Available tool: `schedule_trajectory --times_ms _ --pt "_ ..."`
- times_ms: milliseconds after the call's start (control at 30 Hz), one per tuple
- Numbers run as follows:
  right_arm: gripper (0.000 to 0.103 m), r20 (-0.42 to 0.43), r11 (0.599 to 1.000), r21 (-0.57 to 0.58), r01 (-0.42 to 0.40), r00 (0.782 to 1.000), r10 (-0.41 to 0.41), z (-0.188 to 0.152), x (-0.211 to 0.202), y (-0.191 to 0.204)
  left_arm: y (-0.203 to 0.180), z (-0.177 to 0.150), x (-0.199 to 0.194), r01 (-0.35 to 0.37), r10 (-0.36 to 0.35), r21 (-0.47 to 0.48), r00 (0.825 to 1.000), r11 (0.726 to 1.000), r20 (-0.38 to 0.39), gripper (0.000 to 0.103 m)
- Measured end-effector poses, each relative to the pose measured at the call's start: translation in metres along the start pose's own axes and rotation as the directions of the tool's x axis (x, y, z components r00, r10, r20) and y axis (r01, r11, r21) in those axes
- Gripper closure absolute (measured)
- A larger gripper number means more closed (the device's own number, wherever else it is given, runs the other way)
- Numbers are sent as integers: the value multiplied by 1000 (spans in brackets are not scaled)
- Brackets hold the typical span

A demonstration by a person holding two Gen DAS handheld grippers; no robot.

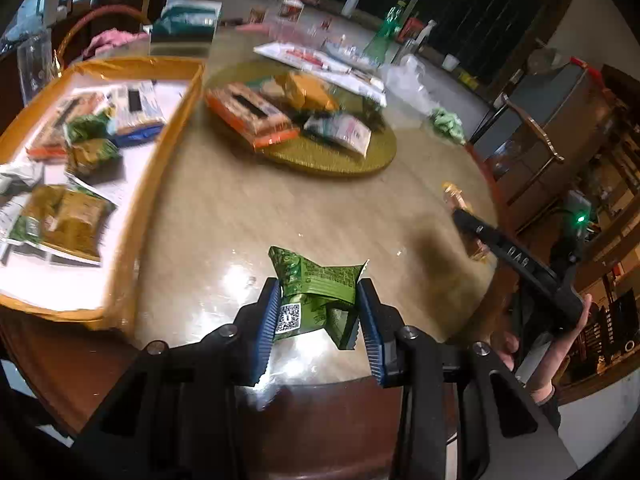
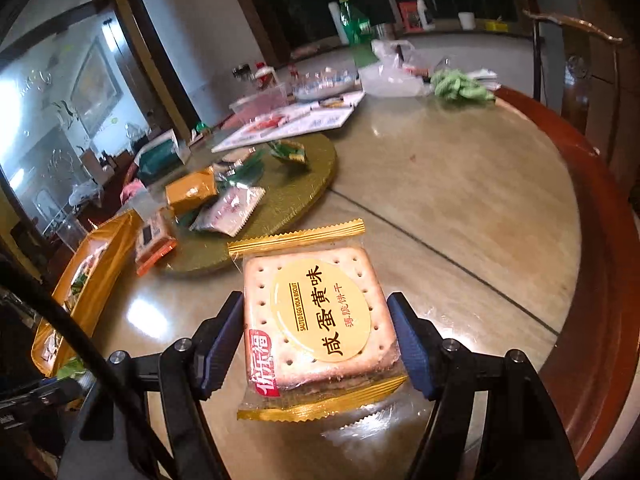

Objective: Organize snacks
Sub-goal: 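Carry cracker pack and green pea bag into the tray and open both tools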

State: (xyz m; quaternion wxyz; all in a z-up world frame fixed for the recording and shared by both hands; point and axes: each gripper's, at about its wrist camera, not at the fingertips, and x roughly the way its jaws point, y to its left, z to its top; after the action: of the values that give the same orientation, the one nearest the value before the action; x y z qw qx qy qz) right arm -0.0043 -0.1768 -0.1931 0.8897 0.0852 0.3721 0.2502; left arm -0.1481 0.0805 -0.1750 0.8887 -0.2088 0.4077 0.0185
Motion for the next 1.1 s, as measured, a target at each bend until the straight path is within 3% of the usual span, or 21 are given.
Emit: schedule_trajectory --times_ms 100,200,367,533,633,800,1100 --pt "32 -41 999 -52 -4 999 1 -10 -3 21 14 1 -15 6 -5 -25 1000 1000 22 63" --pt "32 -86 994 -42 -99 992 95 -18 -8 49 33 4 -31 28 -25 -79 999 997 44 63" --pt "32 -106 965 -109 -238 968 226 -18 -10 113 68 15 -58 -20 34 -127 993 992 109 62" --pt "32 -199 911 -157 -381 916 349 -11 14 179 116 23 -83 -70 107 -215 980 974 167 62" --pt "32 -257 888 -159 -432 886 385 -4 35 206 145 31 -91 -43 96 -278 979 960 178 62" --pt "32 -311 855 -183 -485 854 418 10 59 253 172 50 -99 -54 122 -302 970 952 211 62" --pt "32 -360 869 -177 -461 852 379 43 122 311 219 93 -91 -114 195 -331 956 937 221 62"
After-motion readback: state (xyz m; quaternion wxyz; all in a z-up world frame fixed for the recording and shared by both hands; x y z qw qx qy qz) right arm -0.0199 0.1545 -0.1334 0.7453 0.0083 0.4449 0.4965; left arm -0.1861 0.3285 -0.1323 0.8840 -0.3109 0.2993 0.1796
